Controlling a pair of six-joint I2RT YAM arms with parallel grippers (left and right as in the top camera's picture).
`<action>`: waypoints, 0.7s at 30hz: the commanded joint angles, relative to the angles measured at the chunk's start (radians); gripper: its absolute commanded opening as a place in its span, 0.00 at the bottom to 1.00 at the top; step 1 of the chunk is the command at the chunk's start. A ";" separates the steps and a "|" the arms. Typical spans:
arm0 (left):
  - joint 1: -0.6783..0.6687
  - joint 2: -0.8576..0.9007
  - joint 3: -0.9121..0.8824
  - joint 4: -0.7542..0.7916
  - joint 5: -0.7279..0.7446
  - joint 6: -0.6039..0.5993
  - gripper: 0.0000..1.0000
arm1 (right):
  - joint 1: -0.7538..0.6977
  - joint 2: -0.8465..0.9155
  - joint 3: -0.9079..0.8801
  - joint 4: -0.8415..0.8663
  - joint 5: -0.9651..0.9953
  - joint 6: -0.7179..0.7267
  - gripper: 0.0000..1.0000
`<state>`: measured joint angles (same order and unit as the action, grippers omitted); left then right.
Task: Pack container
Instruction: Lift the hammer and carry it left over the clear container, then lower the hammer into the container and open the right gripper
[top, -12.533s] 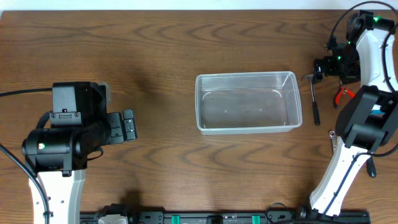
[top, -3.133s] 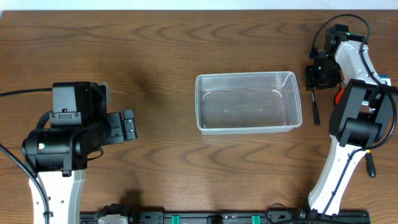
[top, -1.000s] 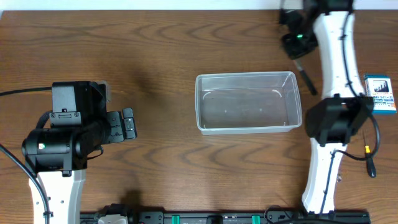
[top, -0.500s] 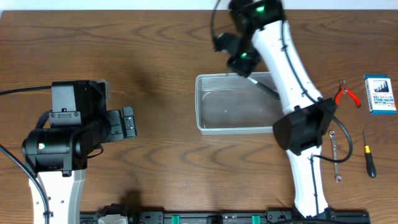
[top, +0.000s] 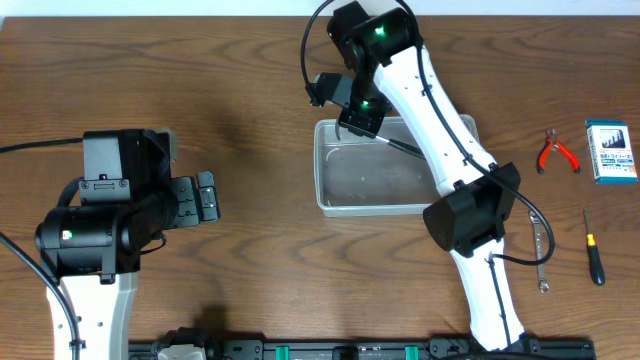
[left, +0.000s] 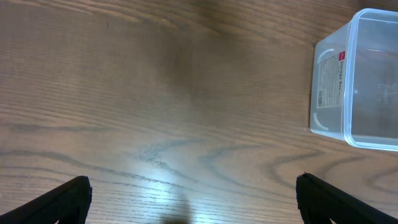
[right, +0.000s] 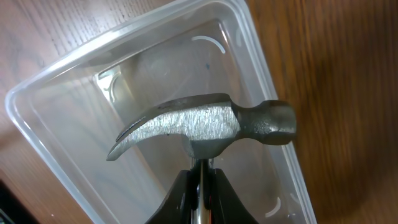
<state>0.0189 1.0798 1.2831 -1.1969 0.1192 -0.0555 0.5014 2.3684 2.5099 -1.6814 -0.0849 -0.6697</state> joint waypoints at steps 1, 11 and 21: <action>0.005 -0.002 0.013 0.001 -0.016 -0.009 0.98 | -0.001 -0.040 -0.038 0.008 -0.030 -0.027 0.08; 0.005 -0.002 0.013 0.001 -0.016 -0.009 0.98 | 0.003 -0.040 -0.214 0.100 -0.036 -0.027 0.10; 0.005 -0.002 0.013 0.001 -0.016 -0.009 0.98 | 0.002 -0.040 -0.393 0.245 -0.040 -0.022 0.10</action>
<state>0.0189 1.0801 1.2831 -1.1965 0.1192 -0.0555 0.5014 2.3646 2.1506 -1.4532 -0.1085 -0.6842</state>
